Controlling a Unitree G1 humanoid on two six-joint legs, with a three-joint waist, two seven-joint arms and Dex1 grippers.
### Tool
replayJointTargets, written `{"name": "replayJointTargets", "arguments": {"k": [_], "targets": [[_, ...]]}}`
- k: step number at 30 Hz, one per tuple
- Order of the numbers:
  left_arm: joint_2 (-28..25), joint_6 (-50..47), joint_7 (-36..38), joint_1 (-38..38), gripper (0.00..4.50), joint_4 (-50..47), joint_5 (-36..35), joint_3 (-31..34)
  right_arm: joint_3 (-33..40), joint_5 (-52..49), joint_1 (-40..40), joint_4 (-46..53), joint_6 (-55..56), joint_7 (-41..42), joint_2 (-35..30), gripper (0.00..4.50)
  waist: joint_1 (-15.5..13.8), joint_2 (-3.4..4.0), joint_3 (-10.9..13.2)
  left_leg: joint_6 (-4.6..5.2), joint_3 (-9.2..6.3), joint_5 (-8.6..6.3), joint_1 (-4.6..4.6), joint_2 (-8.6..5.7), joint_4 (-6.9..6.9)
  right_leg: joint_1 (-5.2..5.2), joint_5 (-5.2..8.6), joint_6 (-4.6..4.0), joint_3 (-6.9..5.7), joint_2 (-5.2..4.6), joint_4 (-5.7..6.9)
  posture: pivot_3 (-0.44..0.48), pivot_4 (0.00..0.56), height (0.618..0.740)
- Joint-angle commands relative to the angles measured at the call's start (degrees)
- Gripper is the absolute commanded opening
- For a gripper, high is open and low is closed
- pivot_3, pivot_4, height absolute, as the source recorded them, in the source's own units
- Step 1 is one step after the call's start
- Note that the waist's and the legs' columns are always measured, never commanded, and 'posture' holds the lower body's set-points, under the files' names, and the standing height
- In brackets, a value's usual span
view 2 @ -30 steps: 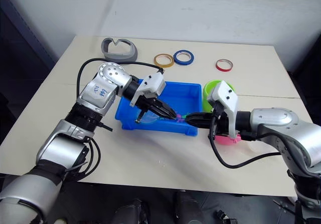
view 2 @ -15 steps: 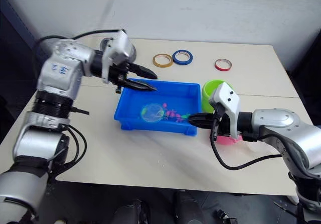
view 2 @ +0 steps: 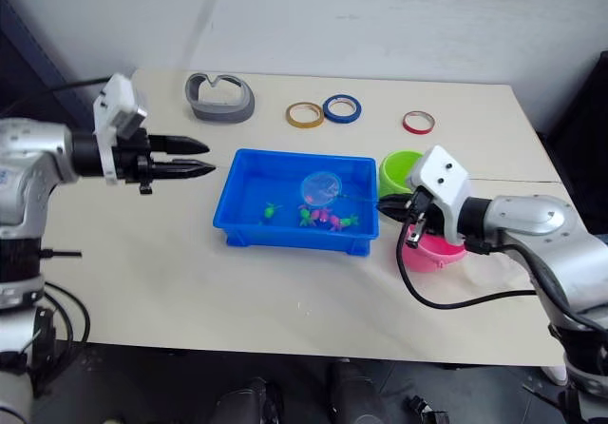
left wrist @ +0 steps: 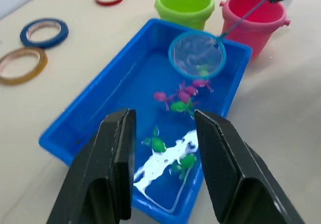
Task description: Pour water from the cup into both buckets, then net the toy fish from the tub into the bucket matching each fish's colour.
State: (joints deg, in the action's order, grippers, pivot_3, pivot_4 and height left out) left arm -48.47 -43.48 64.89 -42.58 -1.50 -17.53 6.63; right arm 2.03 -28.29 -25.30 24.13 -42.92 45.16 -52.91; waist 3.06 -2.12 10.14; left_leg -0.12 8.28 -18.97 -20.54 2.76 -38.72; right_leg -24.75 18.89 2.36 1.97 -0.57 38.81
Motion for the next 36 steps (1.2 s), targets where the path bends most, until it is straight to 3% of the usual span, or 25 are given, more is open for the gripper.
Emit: {"name": "replayJointTargets", "arguments": {"k": [1,9,23,36], "targets": [[-1.0,-3.5,-4.1,2.8,2.12,-7.1,-3.3,5.0,0.3,2.7,-2.3,-0.5,3.2,-1.1,0.9,0.0,0.0,0.0,0.0,0.0,0.0,0.0,0.0,0.0,0.0,0.0,0.0,0.0,0.0,0.0,0.0,0.0,0.15,0.738],[-0.2,-8.5,-10.3,8.6,2.12,-14.2,-8.4,8.2,-0.2,7.2,-4.5,-2.9,6.4,-2.7,2.6,0.0,0.0,0.0,0.0,-0.01,0.0,0.0,0.01,0.0,0.0,0.0,0.0,0.0,0.0,0.02,0.01,0.0,0.15,0.738],[-0.2,-8.1,-13.0,7.4,2.12,-13.3,-11.6,4.8,-0.4,15.7,-0.9,-3.7,18.6,4.3,-4.8,0.0,0.0,0.02,0.0,-0.01,0.01,-0.01,0.02,-0.01,0.02,0.03,0.0,-0.01,0.0,0.03,-0.04,0.0,0.15,0.738],[-0.3,-6.9,-13.6,6.4,2.12,-12.1,-12.3,3.3,-6.1,27.4,2.9,-5.6,30.4,7.4,-6.2,0.0,0.1,0.02,0.0,-0.02,0.03,-0.01,0.06,-0.01,0.0,0.05,0.01,-0.01,0.02,0.03,-0.01,0.0,0.15,0.738]]}}
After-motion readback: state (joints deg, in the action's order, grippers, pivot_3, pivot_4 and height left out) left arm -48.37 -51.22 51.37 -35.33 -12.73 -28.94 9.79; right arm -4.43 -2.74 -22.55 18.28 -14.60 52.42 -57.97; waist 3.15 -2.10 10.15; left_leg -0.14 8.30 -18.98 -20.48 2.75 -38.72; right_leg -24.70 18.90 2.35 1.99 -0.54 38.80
